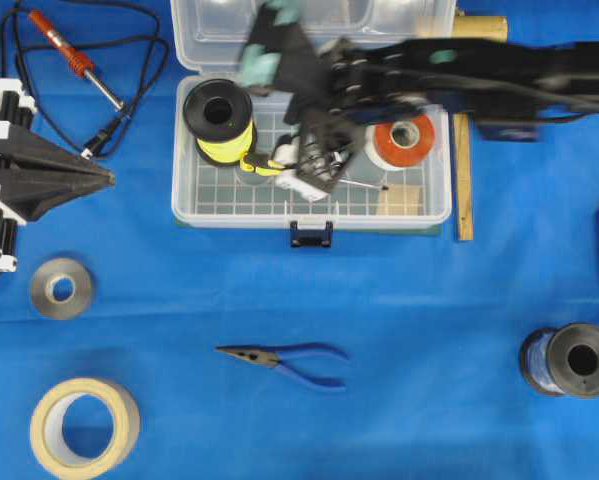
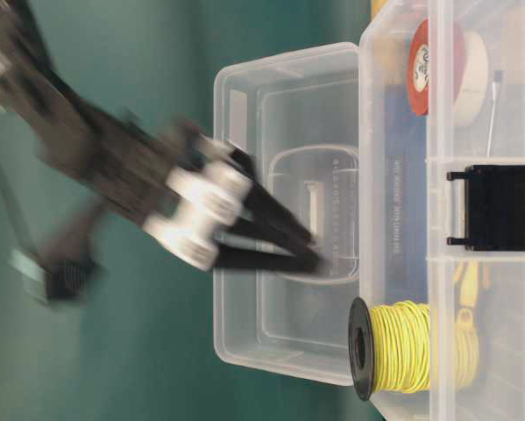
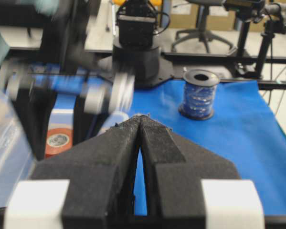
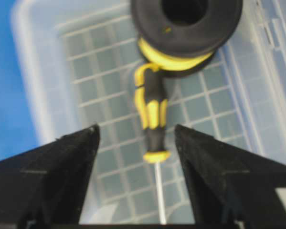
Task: Pick the screwdriver from the toolbox among several items.
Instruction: 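Lower the right gripper and close it on the screwdriver handle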
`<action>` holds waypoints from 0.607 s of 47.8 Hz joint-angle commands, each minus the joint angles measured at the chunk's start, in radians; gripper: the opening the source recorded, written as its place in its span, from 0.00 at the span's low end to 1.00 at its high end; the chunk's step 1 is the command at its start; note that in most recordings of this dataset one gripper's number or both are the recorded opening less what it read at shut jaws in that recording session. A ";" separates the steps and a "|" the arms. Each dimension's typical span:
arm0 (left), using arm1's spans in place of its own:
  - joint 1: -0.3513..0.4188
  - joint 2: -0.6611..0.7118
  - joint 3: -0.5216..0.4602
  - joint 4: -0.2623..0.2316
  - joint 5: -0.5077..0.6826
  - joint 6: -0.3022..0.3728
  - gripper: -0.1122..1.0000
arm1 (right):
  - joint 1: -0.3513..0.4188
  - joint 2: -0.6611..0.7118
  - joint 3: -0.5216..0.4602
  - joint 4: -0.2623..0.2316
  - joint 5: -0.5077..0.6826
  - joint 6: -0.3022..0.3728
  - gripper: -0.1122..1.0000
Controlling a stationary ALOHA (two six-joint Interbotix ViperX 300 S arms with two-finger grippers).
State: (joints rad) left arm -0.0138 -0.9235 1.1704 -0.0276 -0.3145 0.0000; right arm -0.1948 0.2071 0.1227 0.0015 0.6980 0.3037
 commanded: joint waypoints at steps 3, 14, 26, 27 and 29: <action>-0.002 0.006 -0.015 -0.002 -0.011 0.000 0.10 | -0.011 0.095 -0.064 -0.003 -0.003 0.000 0.71; -0.002 0.008 -0.014 -0.002 -0.012 0.000 0.10 | -0.018 0.209 -0.077 -0.003 -0.031 0.000 0.71; -0.002 0.005 -0.006 -0.002 -0.011 0.002 0.10 | -0.018 0.222 -0.075 -0.003 -0.054 -0.017 0.47; -0.002 0.003 -0.006 -0.002 -0.011 0.003 0.10 | -0.018 0.221 -0.075 -0.003 -0.054 -0.017 0.42; -0.002 0.003 -0.006 -0.002 -0.011 0.002 0.10 | -0.018 0.218 -0.075 -0.003 -0.054 -0.018 0.38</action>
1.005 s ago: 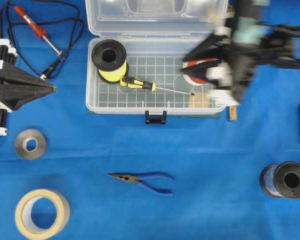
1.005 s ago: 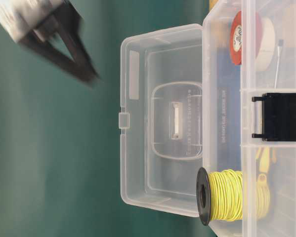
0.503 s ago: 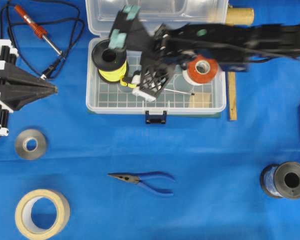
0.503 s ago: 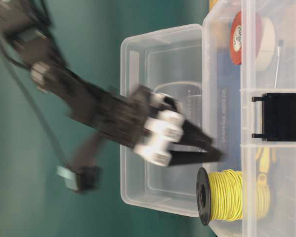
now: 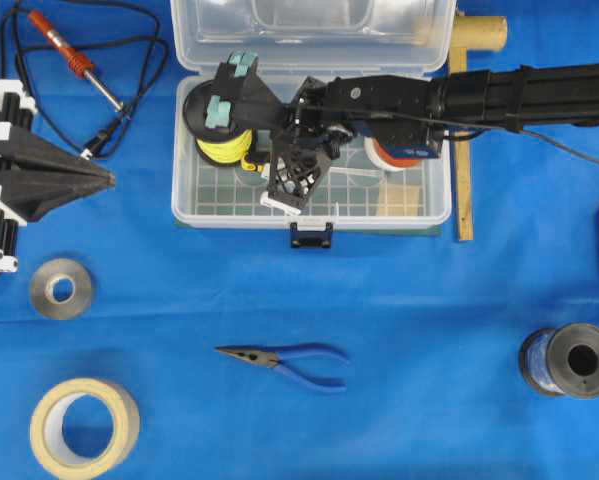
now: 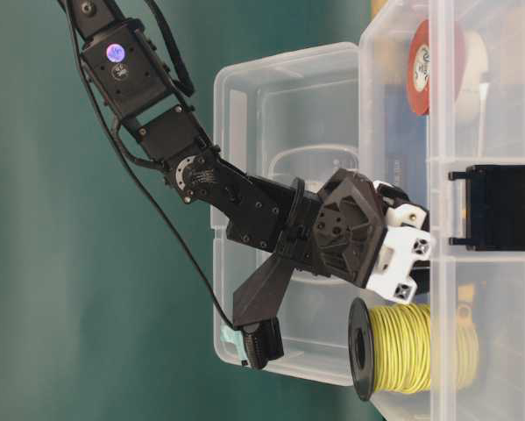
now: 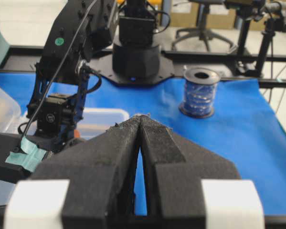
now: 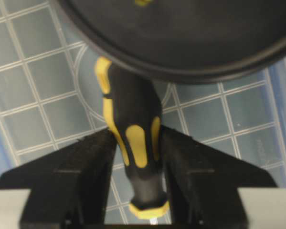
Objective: Pick the screwdriver from the toolbox among several items.
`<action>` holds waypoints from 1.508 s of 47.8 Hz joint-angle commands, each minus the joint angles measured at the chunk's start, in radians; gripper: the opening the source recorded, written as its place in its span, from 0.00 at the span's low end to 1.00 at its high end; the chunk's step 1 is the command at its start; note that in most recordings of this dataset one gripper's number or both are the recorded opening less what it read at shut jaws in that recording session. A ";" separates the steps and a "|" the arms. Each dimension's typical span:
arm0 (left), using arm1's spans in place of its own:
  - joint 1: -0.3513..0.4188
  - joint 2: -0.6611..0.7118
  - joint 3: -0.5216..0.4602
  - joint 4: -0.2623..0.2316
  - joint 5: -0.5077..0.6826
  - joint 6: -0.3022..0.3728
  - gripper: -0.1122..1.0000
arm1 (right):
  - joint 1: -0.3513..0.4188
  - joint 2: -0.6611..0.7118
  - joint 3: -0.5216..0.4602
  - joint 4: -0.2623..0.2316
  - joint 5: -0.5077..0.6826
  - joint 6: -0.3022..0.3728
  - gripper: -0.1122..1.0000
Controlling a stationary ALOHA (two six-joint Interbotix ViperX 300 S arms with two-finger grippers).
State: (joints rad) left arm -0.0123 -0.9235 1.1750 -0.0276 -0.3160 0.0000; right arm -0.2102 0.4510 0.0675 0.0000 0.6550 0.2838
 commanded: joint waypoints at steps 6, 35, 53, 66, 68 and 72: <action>-0.003 0.000 -0.011 -0.002 -0.009 0.003 0.10 | -0.003 -0.071 -0.018 -0.002 -0.002 0.002 0.38; 0.009 -0.009 -0.009 -0.002 -0.002 0.000 0.10 | 0.130 -0.439 -0.015 -0.008 0.235 0.081 0.36; 0.009 -0.017 -0.008 -0.002 -0.002 0.005 0.10 | 0.385 -0.319 -0.017 -0.155 0.129 0.356 0.36; 0.009 -0.018 -0.008 -0.002 -0.008 0.005 0.10 | 0.453 -0.118 -0.035 -0.192 0.012 0.465 0.36; 0.009 -0.018 -0.008 -0.002 -0.008 0.005 0.10 | 0.454 -0.095 -0.035 -0.192 -0.005 0.465 0.36; 0.009 -0.017 -0.008 -0.002 -0.008 0.005 0.10 | 0.454 -0.057 -0.035 -0.190 -0.031 0.465 0.36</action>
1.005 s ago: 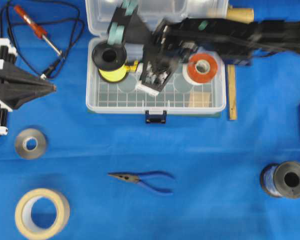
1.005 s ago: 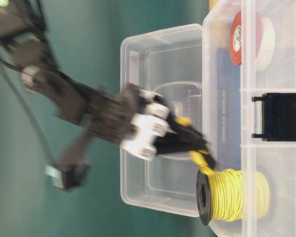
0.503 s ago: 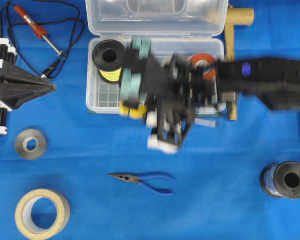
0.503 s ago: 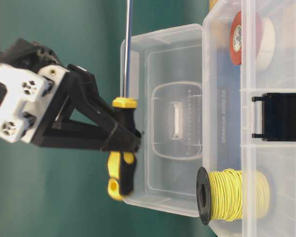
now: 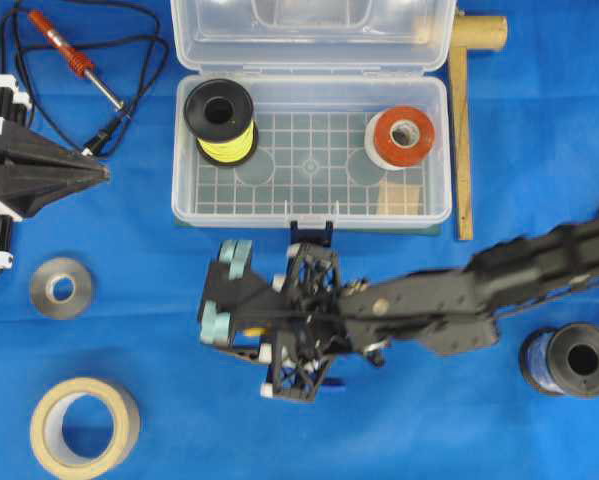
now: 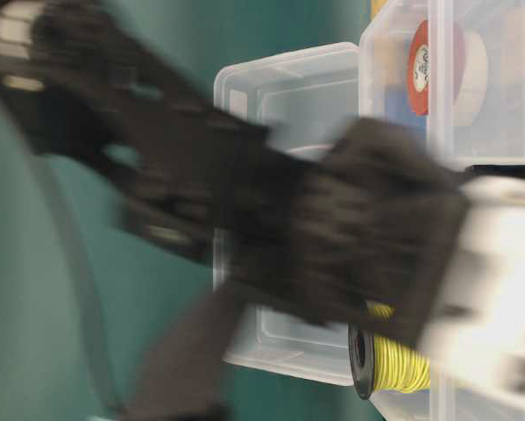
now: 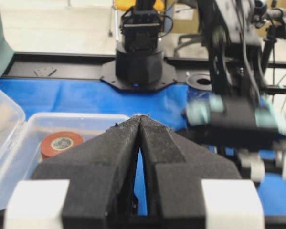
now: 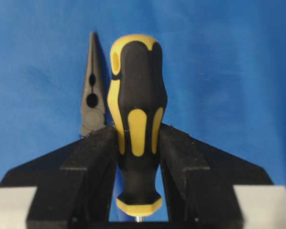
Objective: Pick the screwdriver from the toolbox among several items.
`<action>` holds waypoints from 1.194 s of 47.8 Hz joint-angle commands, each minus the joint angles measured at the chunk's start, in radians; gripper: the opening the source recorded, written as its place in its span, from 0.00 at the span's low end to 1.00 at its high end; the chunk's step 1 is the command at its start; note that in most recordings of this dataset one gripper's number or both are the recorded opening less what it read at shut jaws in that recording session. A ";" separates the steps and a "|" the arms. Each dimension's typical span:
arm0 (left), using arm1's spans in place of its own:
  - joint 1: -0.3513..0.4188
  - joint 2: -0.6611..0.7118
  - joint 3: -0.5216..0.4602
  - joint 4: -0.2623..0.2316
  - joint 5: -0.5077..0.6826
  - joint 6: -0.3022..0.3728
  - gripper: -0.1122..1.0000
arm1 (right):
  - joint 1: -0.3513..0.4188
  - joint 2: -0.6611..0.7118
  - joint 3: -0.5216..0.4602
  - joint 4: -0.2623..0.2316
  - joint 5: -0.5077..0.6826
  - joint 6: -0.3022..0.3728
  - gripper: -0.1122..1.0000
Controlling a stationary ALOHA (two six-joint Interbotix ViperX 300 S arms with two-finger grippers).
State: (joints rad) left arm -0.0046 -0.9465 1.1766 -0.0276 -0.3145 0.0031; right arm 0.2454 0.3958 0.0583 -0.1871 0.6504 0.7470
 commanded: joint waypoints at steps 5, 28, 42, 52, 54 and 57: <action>0.002 0.005 -0.006 -0.002 -0.009 0.000 0.10 | -0.003 0.034 -0.021 -0.003 -0.043 0.002 0.36; 0.002 0.005 -0.002 -0.002 -0.011 0.000 0.10 | -0.014 0.060 -0.020 -0.003 -0.025 0.002 0.44; 0.002 0.005 0.000 -0.002 -0.011 -0.003 0.10 | -0.008 -0.153 -0.017 -0.077 0.186 -0.006 0.79; 0.002 0.005 0.000 -0.002 -0.011 -0.005 0.10 | 0.029 -0.350 0.025 -0.190 0.304 -0.003 0.79; 0.002 0.003 0.000 -0.002 -0.011 -0.006 0.10 | 0.037 -0.390 0.049 -0.212 0.307 0.002 0.79; 0.002 0.005 0.000 -0.002 -0.011 -0.006 0.10 | 0.052 -0.462 0.103 -0.241 0.298 0.002 0.79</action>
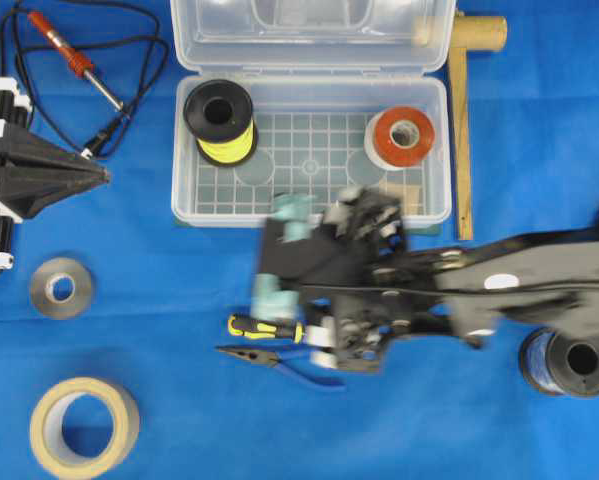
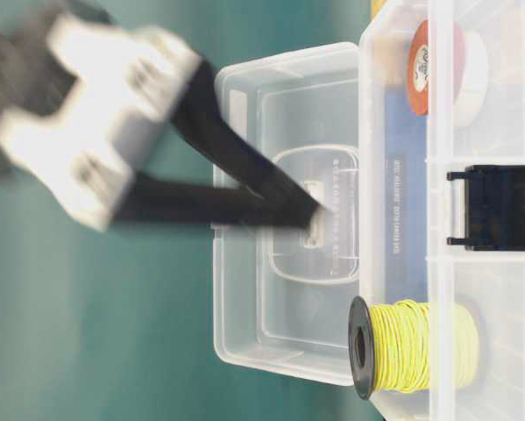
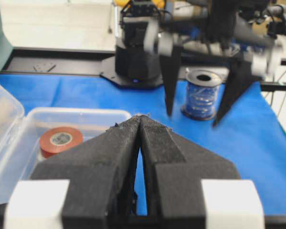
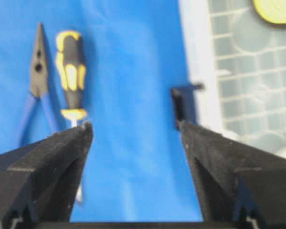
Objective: Pick the screwdriver from the toolbox among several items.
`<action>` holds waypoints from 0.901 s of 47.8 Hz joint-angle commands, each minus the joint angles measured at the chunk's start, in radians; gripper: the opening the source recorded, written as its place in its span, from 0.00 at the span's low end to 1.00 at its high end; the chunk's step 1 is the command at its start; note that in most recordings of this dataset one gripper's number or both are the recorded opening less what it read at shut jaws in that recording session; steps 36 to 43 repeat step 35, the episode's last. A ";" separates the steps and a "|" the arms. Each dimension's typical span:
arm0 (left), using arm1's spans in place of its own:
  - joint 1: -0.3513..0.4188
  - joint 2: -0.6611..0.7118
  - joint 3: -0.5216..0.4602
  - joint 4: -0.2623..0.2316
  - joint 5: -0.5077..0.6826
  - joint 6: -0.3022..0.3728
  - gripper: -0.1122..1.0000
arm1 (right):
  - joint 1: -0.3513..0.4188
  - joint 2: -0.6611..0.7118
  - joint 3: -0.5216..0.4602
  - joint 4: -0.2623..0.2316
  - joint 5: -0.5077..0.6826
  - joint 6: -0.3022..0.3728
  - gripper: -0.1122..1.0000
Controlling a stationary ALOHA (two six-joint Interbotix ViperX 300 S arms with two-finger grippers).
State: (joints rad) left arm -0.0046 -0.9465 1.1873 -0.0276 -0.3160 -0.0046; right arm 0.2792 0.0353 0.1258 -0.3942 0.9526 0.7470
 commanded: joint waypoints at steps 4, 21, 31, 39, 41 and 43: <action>0.002 0.003 -0.011 -0.002 -0.006 0.000 0.10 | 0.031 -0.187 0.117 -0.054 -0.037 0.003 0.79; 0.002 0.005 -0.005 -0.002 -0.009 0.000 0.10 | 0.032 -0.643 0.572 -0.075 -0.316 0.008 0.79; -0.002 0.006 0.000 -0.002 -0.011 0.002 0.10 | 0.028 -0.833 0.805 -0.137 -0.396 0.077 0.79; -0.002 0.005 0.000 -0.002 -0.012 0.003 0.10 | 0.023 -0.877 0.877 -0.169 -0.423 0.106 0.79; -0.002 0.005 0.000 -0.002 -0.012 0.003 0.10 | 0.023 -0.877 0.877 -0.169 -0.423 0.106 0.79; -0.002 0.005 0.000 -0.002 -0.012 0.003 0.10 | 0.023 -0.877 0.877 -0.169 -0.423 0.106 0.79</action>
